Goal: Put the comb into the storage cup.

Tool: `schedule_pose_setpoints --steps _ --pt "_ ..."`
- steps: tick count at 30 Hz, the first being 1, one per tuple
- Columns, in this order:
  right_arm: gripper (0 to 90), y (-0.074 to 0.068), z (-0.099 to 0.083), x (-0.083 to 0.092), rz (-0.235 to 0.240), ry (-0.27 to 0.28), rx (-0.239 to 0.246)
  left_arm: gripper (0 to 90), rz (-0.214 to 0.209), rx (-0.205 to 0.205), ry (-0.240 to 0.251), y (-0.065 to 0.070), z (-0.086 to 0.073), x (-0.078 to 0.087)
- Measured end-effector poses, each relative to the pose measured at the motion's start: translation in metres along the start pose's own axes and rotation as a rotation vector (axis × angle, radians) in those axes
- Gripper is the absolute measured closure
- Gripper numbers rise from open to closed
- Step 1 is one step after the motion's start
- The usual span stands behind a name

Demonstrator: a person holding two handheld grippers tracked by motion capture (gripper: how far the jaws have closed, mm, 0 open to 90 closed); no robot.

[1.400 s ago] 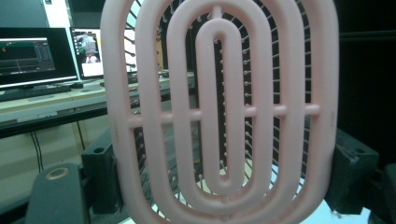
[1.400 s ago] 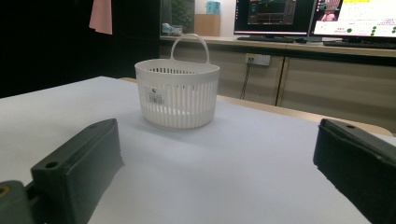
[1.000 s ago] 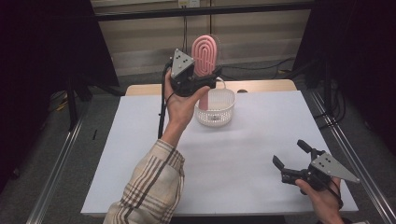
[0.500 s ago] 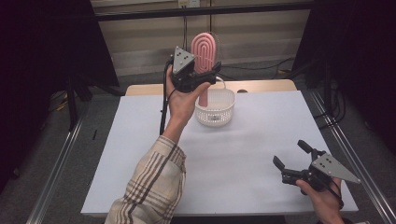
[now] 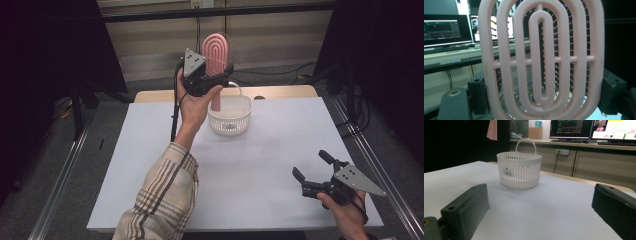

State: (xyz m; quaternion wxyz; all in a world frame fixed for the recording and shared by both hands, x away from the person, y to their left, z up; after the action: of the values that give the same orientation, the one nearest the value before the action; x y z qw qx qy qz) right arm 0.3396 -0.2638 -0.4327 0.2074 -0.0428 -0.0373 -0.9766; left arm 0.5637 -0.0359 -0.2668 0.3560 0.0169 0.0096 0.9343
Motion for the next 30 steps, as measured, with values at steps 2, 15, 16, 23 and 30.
schedule_pose_setpoints --steps 2,15,16,23,30 --pt "0.2 0.0 0.0 0.0 0.0 0.0 -0.001 19.1 0.0 -0.003 -0.002 0.0 -0.001 -0.002" --pt "0.3 0.0 0.0 0.001 0.0 0.001 -0.005 19.1 0.006 -0.019 0.0 -0.001 -0.006 -0.007" --pt "0.3 0.0 0.0 0.0 0.0 0.001 -0.005 19.1 0.008 -0.026 0.001 0.0 -0.007 -0.008" --pt "0.3 0.0 0.0 0.001 0.001 0.001 -0.003 19.1 0.006 -0.013 -0.007 0.004 -0.015 -0.017" --pt "0.4 -0.001 0.0 0.001 0.003 0.003 -0.001 19.1 0.023 -0.022 -0.008 0.004 -0.021 -0.022"
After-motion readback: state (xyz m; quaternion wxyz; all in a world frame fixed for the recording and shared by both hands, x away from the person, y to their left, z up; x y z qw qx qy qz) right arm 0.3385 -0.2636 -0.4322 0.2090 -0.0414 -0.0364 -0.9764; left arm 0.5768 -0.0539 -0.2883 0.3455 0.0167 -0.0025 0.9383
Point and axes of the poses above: each handheld gripper's, and its own axes: x roughly backward along the jaws, z roughly out of its top, y roughly to its right, the point moved 10 cm from there along -x, roughly forward along the jaws, and after that the axes turned 3 degrees about x, right-handed, at the moved point
